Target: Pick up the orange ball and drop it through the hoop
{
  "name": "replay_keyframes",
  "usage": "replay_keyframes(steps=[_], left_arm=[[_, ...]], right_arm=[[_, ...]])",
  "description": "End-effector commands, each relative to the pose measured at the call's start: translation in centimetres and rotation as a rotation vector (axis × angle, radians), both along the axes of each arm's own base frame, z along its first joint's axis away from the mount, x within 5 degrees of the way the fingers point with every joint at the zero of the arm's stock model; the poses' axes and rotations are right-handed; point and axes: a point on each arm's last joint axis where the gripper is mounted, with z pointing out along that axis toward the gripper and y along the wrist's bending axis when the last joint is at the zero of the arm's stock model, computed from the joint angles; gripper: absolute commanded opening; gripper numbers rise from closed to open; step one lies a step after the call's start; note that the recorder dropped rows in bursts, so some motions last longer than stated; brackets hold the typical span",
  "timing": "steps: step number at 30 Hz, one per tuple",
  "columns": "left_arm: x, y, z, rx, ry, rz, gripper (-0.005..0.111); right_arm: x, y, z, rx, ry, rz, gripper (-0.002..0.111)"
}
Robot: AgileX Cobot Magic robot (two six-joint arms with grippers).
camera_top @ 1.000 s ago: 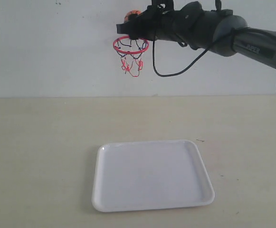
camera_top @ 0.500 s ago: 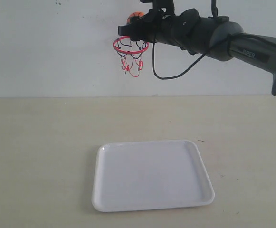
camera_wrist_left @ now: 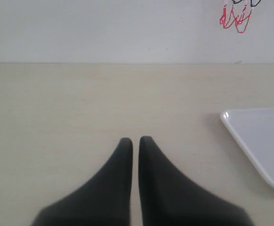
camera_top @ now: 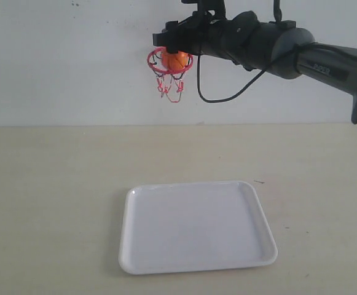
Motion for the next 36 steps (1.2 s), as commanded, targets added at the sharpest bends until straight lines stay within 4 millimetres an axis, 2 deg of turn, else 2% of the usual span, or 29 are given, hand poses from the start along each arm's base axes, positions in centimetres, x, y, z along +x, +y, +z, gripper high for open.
replay_keyframes(steps=[1, 9, 18, 21, 31, 34, 36], left_arm=[[0.0, 0.0, 0.0, 0.003, -0.009, -0.003, 0.004], [0.0, 0.0, 0.0, 0.003, -0.009, -0.003, 0.004], [0.0, 0.0, 0.0, 0.003, -0.009, -0.003, 0.004], [0.0, 0.0, 0.0, 0.003, -0.009, -0.003, 0.004], [0.0, 0.0, 0.0, 0.003, -0.009, -0.003, 0.004], [0.0, 0.0, 0.0, 0.003, -0.009, -0.003, 0.004], [0.0, 0.0, 0.0, 0.003, -0.009, -0.003, 0.004]], right_arm=[[-0.1, 0.0, 0.6, 0.001, -0.026, -0.007, 0.065], [0.0, -0.3, 0.6, 0.003, -0.025, -0.013, 0.065], [-0.8, -1.0, 2.2, -0.047, 0.027, 0.071, 0.065], [-0.9, -2.4, 2.5, -0.068, 0.098, 0.116, 0.065], [-1.6, -8.6, 1.4, -0.076, 0.474, 0.245, 0.064], [-2.4, -10.0, 1.3, -0.086, 0.584, 0.302, 0.052], [-3.2, -10.9, 1.2, -0.092, 0.675, 0.351, 0.039]])
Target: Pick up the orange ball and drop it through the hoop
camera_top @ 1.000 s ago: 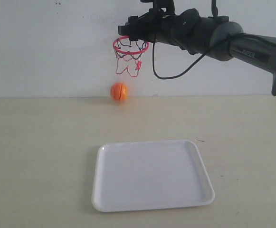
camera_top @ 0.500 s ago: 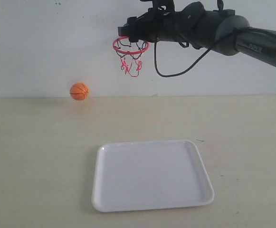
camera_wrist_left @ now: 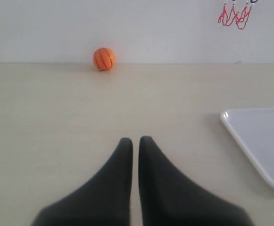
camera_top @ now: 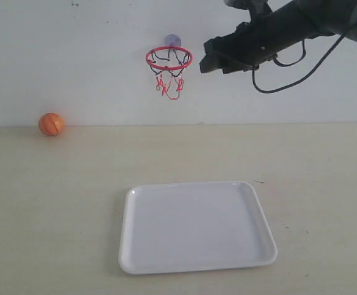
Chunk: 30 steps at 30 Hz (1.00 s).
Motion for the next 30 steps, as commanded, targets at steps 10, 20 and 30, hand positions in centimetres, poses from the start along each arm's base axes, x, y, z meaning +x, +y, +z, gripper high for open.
replay_keyframes(steps=[10, 20, 30], left_arm=[[0.0, 0.0, 0.0, 0.003, -0.009, -0.003, 0.004], [0.0, 0.0, 0.0, 0.003, -0.009, -0.003, 0.004], [0.0, 0.0, 0.0, 0.003, -0.009, -0.003, 0.004]], right_arm=[[-7.4, -3.7, -1.7, -0.007, 0.444, 0.122, 0.000], [-24.0, -4.6, -7.5, 0.254, 0.614, 0.056, 0.000], [-32.6, -5.3, -12.7, 0.299, 0.906, 0.066, 0.000]])
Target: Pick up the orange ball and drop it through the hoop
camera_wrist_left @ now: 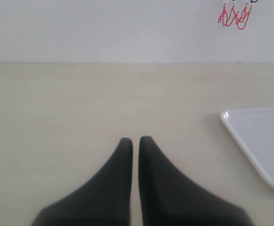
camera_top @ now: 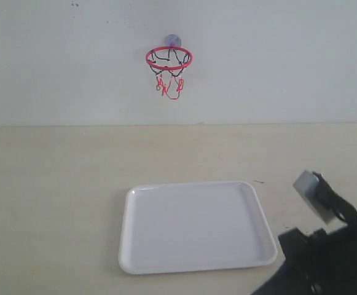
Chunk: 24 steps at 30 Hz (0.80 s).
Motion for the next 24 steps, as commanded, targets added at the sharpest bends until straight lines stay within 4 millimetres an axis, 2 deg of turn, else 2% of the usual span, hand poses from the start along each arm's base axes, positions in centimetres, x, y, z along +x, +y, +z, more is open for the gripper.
replay_keyframes(steps=[1, 5, 18, 24], left_arm=[[0.0, 0.0, 0.0, 0.003, -0.009, -0.003, 0.004], [0.0, 0.0, 0.0, 0.003, -0.009, -0.003, 0.004], [0.0, 0.0, 0.0, 0.003, -0.009, -0.003, 0.004], [0.0, 0.0, 0.0, 0.003, -0.009, -0.003, 0.004]], right_arm=[[-3.0, -0.2, -1.3, 0.036, 0.113, 0.028, 0.000], [-4.0, -0.3, -1.9, 0.034, 0.153, 0.036, 0.000], [-4.1, -0.4, -2.1, 0.011, 0.147, 0.049, 0.000], [-3.7, -0.8, -1.3, -0.050, 0.014, -0.014, 0.000]])
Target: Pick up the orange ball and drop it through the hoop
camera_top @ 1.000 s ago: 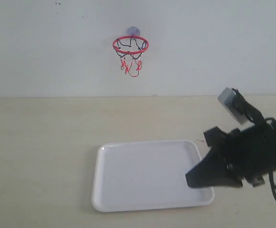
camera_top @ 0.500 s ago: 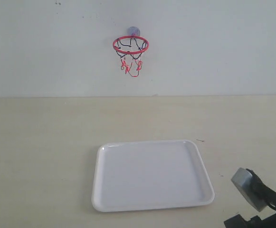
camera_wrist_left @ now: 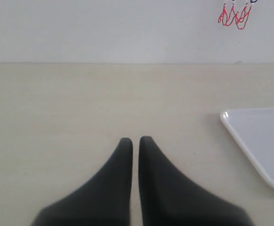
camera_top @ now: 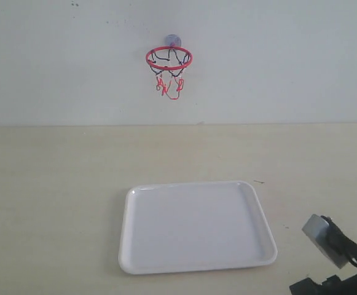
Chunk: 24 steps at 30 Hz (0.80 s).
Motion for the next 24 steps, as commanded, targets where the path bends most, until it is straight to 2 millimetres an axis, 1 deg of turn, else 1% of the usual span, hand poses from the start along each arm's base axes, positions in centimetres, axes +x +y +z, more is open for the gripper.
replay_keyframes(steps=[1, 3, 6, 8, 10, 12, 13, 15, 17, 21, 24], left_arm=[[0.0, 0.0, 0.0, 0.003, -0.009, -0.003, 0.004], [0.0, 0.0, 0.0, 0.003, -0.009, -0.003, 0.004], [0.0, 0.0, 0.0, 0.003, -0.009, -0.003, 0.004], [0.0, 0.0, 0.0, 0.003, -0.009, -0.003, 0.004], [0.0, 0.0, 0.0, 0.003, -0.009, -0.003, 0.004], [0.0, 0.0, 0.0, 0.003, -0.009, -0.003, 0.004], [0.0, 0.0, 0.0, 0.003, -0.009, -0.003, 0.004], [0.0, 0.0, 0.0, 0.003, -0.009, -0.003, 0.004], [0.0, 0.0, 0.0, 0.003, -0.009, -0.003, 0.004], [0.0, 0.0, 0.0, 0.003, -0.009, -0.003, 0.004], [0.0, 0.0, 0.0, 0.003, -0.009, -0.003, 0.004]], right_arm=[[-0.1, -0.4, 1.1, -0.038, -0.133, -0.029, 0.000], [-0.3, -0.5, 1.9, -0.048, -0.202, -0.034, 0.000], [-0.9, -0.7, 3.9, -0.049, -0.339, -0.047, 0.000], [-1.6, -0.9, 5.2, -0.049, -0.473, -0.037, 0.000], [-1.7, -1.4, 6.4, -0.080, -0.600, -0.111, 0.000], [-1.9, -2.0, 7.2, -0.105, -0.698, -0.228, 0.000], [-2.2, -2.5, 7.7, -0.111, -0.759, -0.315, 0.000], [-2.9, -3.1, 8.2, -0.108, -0.826, -0.420, 0.000], [-4.1, -3.9, 8.5, -0.106, -0.906, -0.516, 0.000], [-6.5, -4.9, 8.3, -0.098, -1.054, -0.607, 0.000], [-7.8, -5.3, 7.9, -0.083, -1.126, -0.647, 0.000]])
